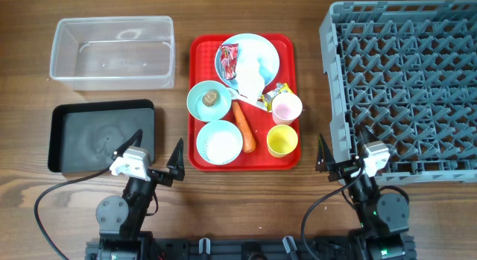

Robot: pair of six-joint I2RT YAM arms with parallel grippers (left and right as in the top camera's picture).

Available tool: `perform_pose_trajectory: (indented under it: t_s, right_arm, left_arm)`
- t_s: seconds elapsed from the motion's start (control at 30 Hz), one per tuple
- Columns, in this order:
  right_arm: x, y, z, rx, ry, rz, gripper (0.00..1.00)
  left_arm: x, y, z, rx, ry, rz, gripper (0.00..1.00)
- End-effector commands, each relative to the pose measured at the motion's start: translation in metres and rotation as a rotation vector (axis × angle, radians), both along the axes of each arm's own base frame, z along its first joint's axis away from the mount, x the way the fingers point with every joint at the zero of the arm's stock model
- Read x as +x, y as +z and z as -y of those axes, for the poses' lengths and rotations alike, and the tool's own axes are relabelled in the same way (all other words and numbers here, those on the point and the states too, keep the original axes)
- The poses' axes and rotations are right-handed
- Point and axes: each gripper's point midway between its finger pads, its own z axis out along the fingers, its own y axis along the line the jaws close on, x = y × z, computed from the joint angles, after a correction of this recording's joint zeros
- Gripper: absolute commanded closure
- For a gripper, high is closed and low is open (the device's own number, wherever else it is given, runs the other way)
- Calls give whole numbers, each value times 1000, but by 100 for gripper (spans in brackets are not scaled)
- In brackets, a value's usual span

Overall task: Sort waste into correct bins and load items into the dishwasher rack
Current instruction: 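Reach the left gripper to the teal bowl on the red tray, then lift the teal bowl with the left gripper over the black tray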

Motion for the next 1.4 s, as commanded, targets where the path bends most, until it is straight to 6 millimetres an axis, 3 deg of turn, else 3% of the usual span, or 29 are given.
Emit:
perform_pose_trajectory:
  t_s: [0.0, 0.13, 0.27, 0.5, 0.67, 0.8, 0.9, 1.13, 1.27, 1.37]
  right_arm:
    - [-6, 38, -5, -44, 32, 81, 0]
    - [-1, 72, -6, -51, 32, 82, 0]
    - [19, 100, -20, -131, 94, 30, 0]
    - [83, 117, -43, -199, 182, -295, 0]
    - [116, 121, -56, -220, 247, -561, 0]
    - [137, 120, -59, -242, 250, -654, 0]
    - [151, 115, -63, -143, 229, -685, 0]
    - [154, 112, -59, -146, 200, -693, 0]
    - [155, 111, -55, -156, 173, -697, 0]
    - [155, 105, -51, -165, 152, -713, 0]
  left_arm:
    - [-2, 14, -3, 9, 18, -3, 0]
    - [-1, 30, -3, 30, 17, -34, 0]
    - [10, 53, -4, 92, 19, -70, 0]
    - [54, 89, -5, 183, 4, -364, 0]
    - [87, 98, -3, 214, -10, -664, 0]
    - [109, 92, 12, 252, -61, -865, 0]
    - [130, 80, 27, 253, -101, -902, 0]
    - [141, 55, 72, 147, -314, -953, 0]
    - [143, 21, 99, 172, -320, -1046, 1]
    - [145, -16, 117, 215, -238, -1137, 23]
